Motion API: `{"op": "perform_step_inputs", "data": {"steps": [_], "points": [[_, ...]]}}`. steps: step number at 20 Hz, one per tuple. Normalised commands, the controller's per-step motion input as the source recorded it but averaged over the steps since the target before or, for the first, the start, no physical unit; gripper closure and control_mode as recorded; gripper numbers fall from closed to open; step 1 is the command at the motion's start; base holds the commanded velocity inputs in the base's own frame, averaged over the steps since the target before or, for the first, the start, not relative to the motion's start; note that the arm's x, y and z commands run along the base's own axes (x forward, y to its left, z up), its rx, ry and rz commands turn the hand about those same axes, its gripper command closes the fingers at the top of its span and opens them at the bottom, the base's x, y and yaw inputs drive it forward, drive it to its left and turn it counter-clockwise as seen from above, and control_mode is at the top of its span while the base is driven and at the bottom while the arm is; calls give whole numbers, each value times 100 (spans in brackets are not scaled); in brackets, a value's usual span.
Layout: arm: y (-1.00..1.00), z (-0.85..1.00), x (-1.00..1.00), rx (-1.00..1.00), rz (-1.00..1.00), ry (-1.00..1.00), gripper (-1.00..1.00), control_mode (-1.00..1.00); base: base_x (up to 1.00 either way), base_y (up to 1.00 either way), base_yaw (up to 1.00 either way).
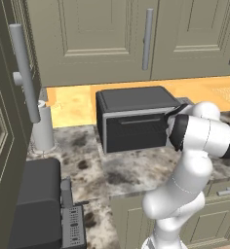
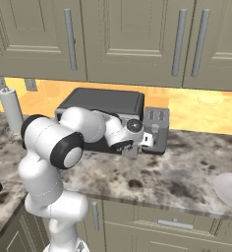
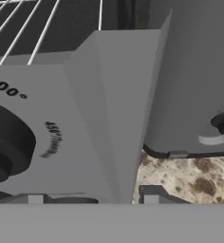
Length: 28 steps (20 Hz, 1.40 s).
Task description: Pick up the bagel from the plate, place it on the toaster oven rack, close the door, and set the timer.
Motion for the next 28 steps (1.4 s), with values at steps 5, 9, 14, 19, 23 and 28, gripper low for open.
{"op": "perform_step_inputs", "data": {"steps": [5, 9, 14, 19, 23, 28], "points": [[-88, -49, 10, 29, 13, 19, 100, -100, 0, 0, 0], [-88, -47, 11, 35, 17, 20, 100, -100, 0, 0, 0], [-97, -60, 9, 34, 15, 25, 100, -100, 0, 0, 0], [-100, -70, 16, 31, 13, 31, 100, -100, 0, 0, 0], [-100, -69, 18, 38, 15, 36, 100, -100, 0, 0, 0], [-100, -67, 13, 52, 21, 37, 100, -100, 0, 0, 0]]}}
